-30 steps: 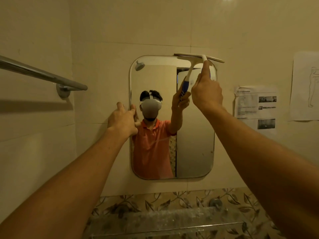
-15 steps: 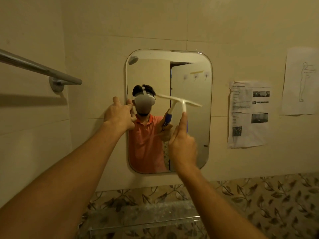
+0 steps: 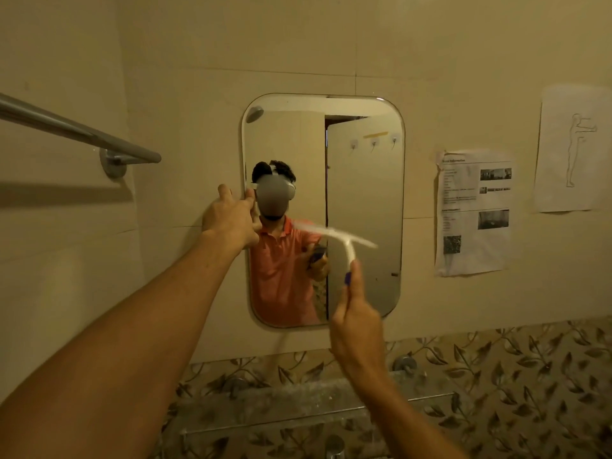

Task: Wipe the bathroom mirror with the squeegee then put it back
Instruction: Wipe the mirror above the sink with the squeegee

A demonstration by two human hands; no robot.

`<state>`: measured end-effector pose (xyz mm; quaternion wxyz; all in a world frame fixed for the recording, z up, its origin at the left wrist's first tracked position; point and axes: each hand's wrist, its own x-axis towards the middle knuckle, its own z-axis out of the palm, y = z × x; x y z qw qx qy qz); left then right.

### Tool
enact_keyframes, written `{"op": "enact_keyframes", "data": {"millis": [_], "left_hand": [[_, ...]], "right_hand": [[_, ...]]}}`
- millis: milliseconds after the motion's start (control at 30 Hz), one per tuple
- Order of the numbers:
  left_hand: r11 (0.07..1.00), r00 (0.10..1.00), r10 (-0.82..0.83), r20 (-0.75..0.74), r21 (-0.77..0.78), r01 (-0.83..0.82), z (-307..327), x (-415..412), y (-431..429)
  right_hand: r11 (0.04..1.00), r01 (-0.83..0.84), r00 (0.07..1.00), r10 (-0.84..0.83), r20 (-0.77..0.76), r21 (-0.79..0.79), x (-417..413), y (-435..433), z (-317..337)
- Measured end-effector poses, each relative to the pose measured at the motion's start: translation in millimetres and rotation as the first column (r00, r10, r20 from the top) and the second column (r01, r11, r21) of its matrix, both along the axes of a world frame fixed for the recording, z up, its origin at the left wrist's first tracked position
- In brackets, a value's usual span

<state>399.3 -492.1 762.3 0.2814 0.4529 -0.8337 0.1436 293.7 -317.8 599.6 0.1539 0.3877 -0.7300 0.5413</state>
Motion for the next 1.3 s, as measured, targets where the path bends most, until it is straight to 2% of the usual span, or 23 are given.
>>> {"op": "enact_keyframes", "data": {"millis": [100, 167, 267, 400, 567, 733, 1033, 1167, 1300], "left_hand": [[1.0, 1.0, -0.009, 0.005, 0.006, 0.009, -0.2, 0.7, -1.5], [1.0, 1.0, -0.007, 0.008, 0.005, 0.007, -0.1, 0.4, -1.1], [1.0, 1.0, -0.004, 0.003, 0.014, 0.004, -0.4, -1.4, 0.2], [1.0, 1.0, 0.014, 0.017, 0.017, -0.014, 0.3, -2.8, -1.0], [1.0, 1.0, 0.02, 0.02, 0.006, -0.02, 0.7, -3.9, -3.5], [1.0, 1.0, 0.017, 0.008, 0.025, -0.018, -2.3, -5.6, -1.3], [0.999, 1.0, 0.006, -0.001, 0.042, -0.006, -1.7, -6.7, -0.6], [0.998, 1.0, -0.001, 0.004, 0.057, 0.001, 0.2, -3.6, 1.0], [0.998, 1.0, -0.005, -0.001, 0.063, 0.005, 2.2, -3.1, 1.8]], "right_hand": [[0.971, 0.042, 0.999, -0.047, -0.014, -0.235, -29.0, 10.5, 68.2], [0.949, 0.09, 0.996, -0.094, 0.002, -0.301, -55.2, 10.7, 121.4], [0.96, 0.126, 0.992, -0.119, 0.043, -0.249, -77.7, 9.9, 186.1], [0.973, 0.146, 0.989, -0.146, 0.017, -0.18, -85.7, 3.0, 214.0], [0.971, 0.185, 0.982, -0.19, -0.019, -0.149, -83.2, -6.6, 184.6], [0.975, 0.183, 0.982, -0.187, -0.016, -0.122, -67.9, -10.7, 96.0], [0.988, 0.132, 0.99, -0.135, 0.036, 0.083, -24.7, -5.4, -31.4], [0.99, 0.098, 0.99, -0.107, 0.088, 0.103, -12.8, -0.7, -50.4], [0.997, 0.073, 0.99, -0.075, 0.118, 0.025, -13.7, 13.6, -22.7]]}}
